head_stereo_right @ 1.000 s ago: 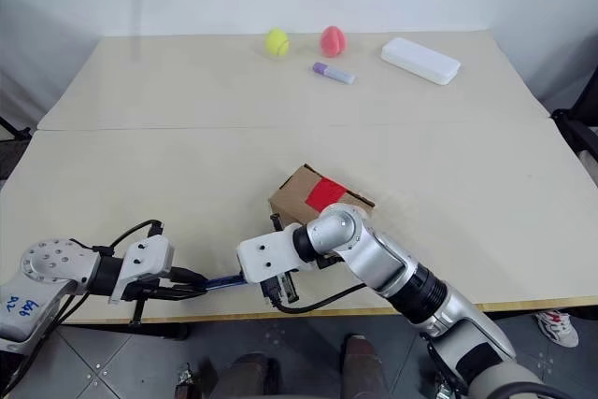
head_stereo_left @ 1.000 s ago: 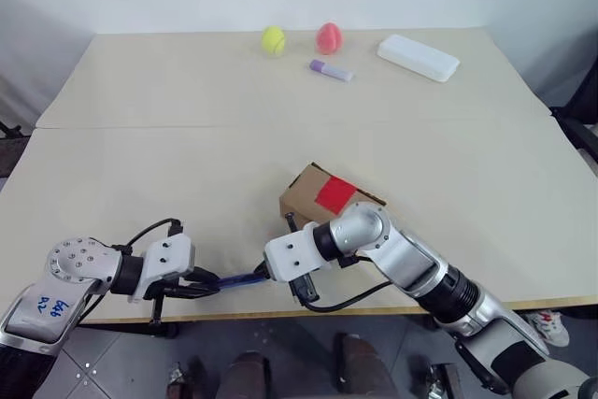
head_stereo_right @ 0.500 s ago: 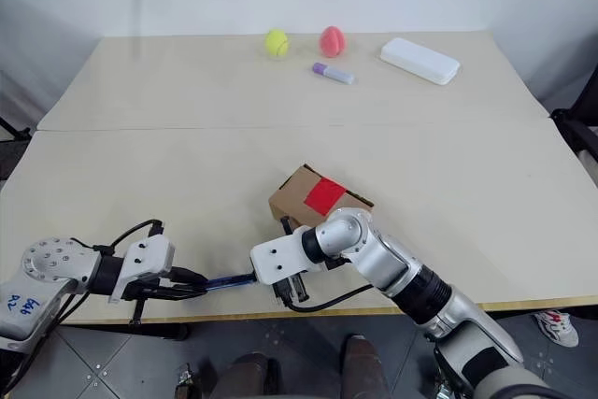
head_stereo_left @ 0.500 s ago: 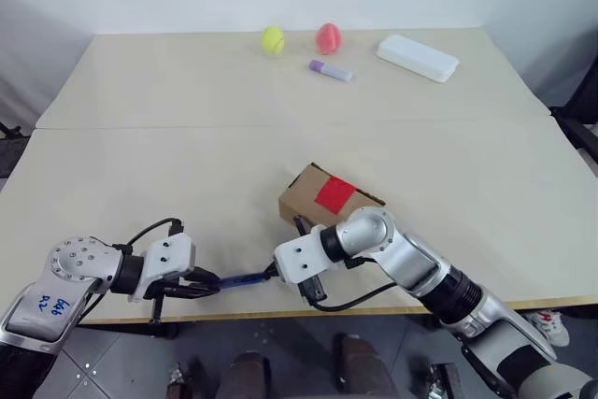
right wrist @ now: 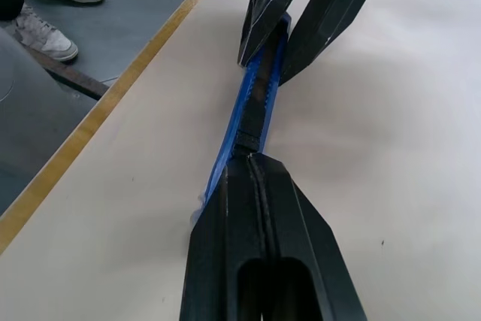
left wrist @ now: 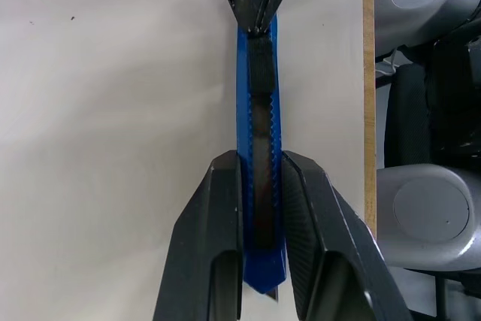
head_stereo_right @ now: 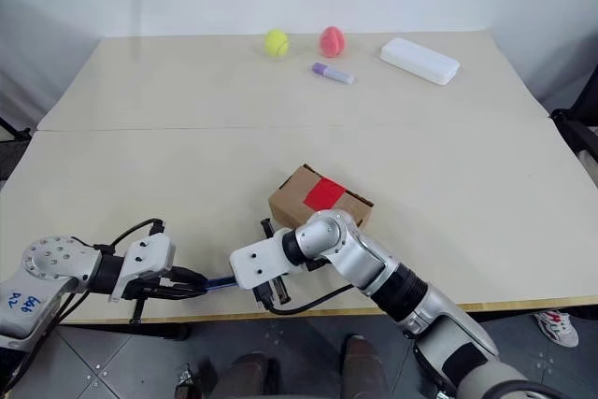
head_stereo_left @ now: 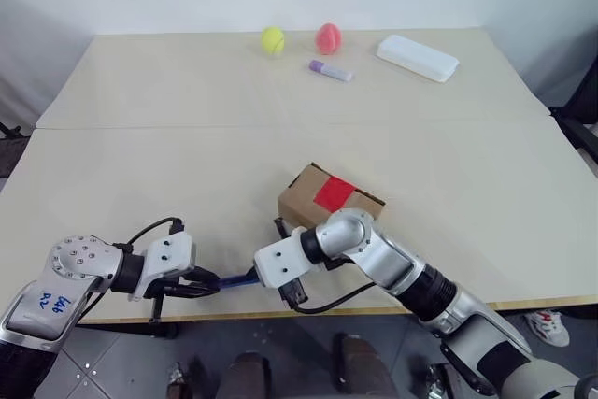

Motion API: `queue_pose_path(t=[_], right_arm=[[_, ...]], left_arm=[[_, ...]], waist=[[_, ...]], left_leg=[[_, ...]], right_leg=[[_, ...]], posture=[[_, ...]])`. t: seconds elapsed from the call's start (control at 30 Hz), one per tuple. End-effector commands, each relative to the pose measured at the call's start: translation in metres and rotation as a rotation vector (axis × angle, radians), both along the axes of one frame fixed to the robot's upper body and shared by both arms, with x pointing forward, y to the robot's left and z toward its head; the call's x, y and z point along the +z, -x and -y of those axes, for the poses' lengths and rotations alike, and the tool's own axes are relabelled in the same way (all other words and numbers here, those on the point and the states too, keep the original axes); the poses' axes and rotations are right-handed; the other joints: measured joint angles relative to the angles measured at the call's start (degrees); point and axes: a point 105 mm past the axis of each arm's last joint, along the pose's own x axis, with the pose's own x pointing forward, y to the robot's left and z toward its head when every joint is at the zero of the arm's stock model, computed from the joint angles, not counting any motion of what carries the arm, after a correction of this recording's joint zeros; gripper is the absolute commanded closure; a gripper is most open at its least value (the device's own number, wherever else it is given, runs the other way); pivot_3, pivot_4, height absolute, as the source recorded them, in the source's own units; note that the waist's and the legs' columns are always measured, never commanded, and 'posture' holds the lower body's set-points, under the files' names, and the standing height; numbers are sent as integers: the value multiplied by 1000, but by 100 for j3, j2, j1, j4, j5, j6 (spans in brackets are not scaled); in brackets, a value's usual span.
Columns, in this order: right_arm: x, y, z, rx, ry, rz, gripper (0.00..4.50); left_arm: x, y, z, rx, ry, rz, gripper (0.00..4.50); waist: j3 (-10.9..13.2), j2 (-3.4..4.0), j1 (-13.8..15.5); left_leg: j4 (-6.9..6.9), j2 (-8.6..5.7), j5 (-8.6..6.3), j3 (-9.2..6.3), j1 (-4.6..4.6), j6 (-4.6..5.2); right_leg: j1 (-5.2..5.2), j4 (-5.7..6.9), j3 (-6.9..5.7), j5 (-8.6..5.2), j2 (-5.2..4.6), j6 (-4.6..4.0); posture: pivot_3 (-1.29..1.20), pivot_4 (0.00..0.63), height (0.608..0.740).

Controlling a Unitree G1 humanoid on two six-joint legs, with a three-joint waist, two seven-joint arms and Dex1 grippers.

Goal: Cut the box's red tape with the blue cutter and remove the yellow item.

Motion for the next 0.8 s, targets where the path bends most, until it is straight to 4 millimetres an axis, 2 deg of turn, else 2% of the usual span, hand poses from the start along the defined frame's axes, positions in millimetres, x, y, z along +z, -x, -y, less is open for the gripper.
queue_pose_path(t=[0.03,0.3,0.43,0.53,0.57,0.67,0.8], right_arm=[[-6,1,-6,5,20,0,4477],[1,-6,-8,-17,1,5,4477],[17,-7,-11,-48,-53,-33,4477],[55,-17,1,-148,-173,-114,4477],[72,-21,11,-191,-210,-153,4477],[96,-31,44,-302,-192,-205,3907],[127,-36,61,-389,-240,-284,2610]], left_arm=[[-3,2,5,-12,-2,-6,4101],[-3,-1,6,-3,4,4,4101],[-3,-2,7,1,14,20,4101],[3,-8,6,28,55,84,4101],[5,-10,3,50,69,116,4101],[12,-19,-7,111,95,207,4101],[23,-28,-15,153,138,285,4101]], waist=[[0,1,-1],[1,1,2],[1,1,12],[4,4,16],[4,4,17],[4,4,20],[5,5,-3]], left_leg=[[0,0,0,0,1,0],[0,0,0,-1,1,0],[0,0,0,-2,0,0],[0,0,0,-3,-3,0],[1,0,1,-4,-9,0],[1,1,1,-8,-20,-2],[-11,13,-9,-17,-22,-8]], right_leg=[[0,1,0,0,0,0],[0,3,0,-1,0,-1],[0,3,0,-1,0,-2],[0,2,0,-1,-1,-2],[-5,1,0,-1,-1,-2],[-13,-4,-3,0,-3,-1],[-15,-17,-41,-2,-1,-5]], posture=[[0,150,740],[0,150,740],[0,150,740],[0,150,740],[0,150,740],[0,150,740],[0,150,740]])
